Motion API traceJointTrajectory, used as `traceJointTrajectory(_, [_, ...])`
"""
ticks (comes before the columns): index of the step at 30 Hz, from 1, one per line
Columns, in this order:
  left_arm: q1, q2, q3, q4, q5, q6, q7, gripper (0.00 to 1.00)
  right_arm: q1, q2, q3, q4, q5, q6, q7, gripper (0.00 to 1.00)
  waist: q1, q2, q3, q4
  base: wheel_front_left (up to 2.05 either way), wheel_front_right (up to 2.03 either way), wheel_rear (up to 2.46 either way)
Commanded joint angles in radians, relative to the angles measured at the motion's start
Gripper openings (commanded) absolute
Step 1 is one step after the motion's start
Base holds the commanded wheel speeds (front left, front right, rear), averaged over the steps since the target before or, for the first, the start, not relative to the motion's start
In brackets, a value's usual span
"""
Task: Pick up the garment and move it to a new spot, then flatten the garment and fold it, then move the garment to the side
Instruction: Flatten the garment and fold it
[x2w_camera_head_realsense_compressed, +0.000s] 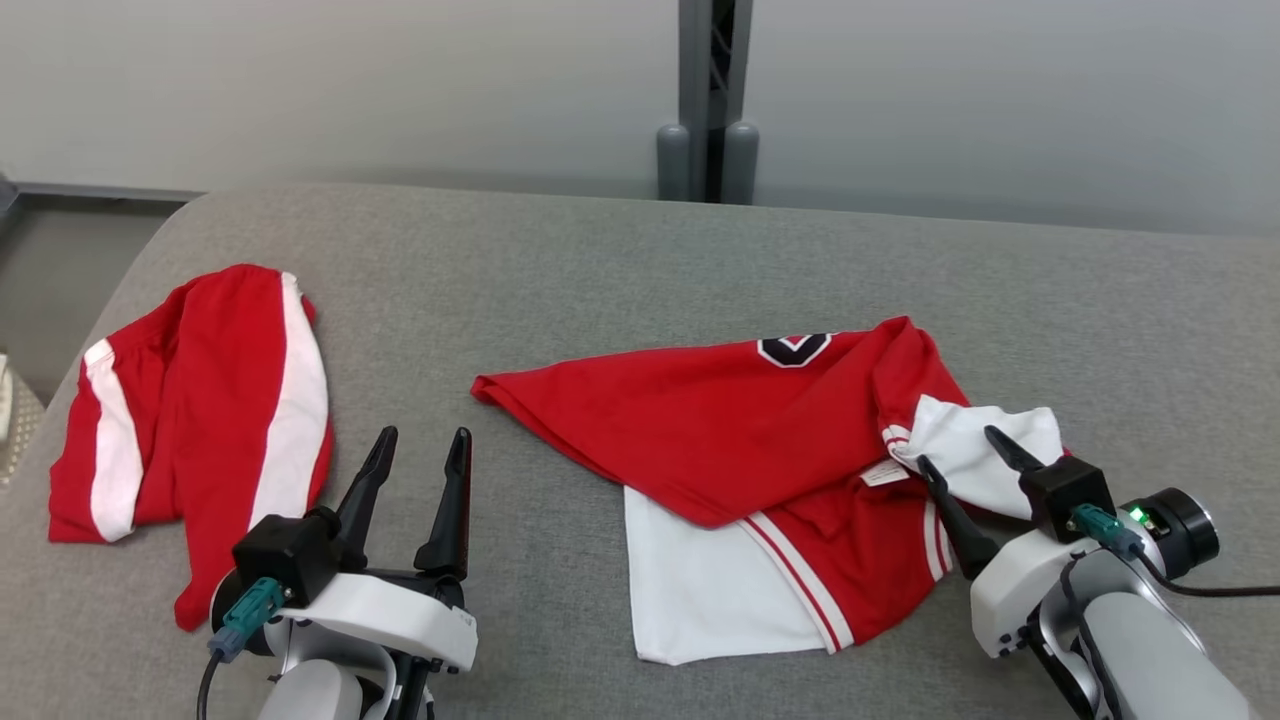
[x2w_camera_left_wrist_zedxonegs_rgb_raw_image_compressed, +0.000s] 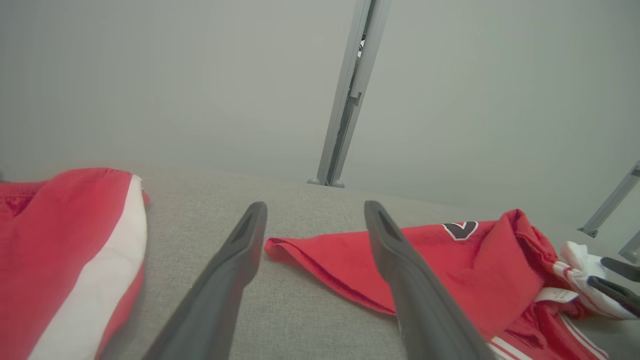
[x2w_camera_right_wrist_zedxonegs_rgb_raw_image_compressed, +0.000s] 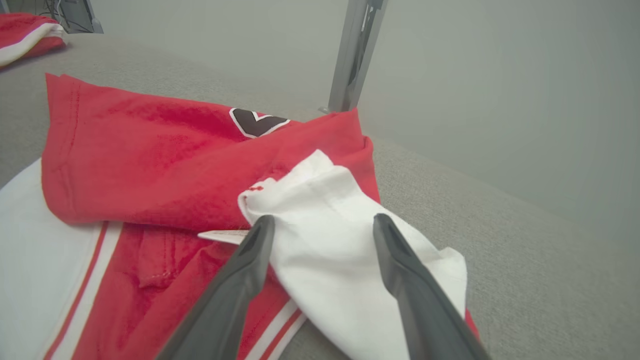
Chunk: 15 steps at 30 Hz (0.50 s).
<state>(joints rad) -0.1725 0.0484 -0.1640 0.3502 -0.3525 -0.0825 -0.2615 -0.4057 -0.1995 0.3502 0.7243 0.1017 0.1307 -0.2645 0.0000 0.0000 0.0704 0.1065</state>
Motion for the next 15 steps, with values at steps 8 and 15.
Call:
traceJointTrajectory(8, [-0.02, 0.004, 0.004, 0.001, 0.001, -0.005, -0.003, 1.0, -0.052, 0.016, 0.011, 0.069, -0.056, 0.0, -0.002, 1.0, 0.0, 0.0, 0.024, 0.045, 0.0, 0.0, 0.0])
traceJointTrajectory(15, [-0.017, 0.004, 0.0, -0.002, -0.007, 0.002, -0.003, 1.0, -0.044, 0.014, 0.015, 0.076, -0.108, 0.0, -0.002, 1.0, 0.0, 0.0, 0.025, 0.042, 0.0, 0.0, 0.0])
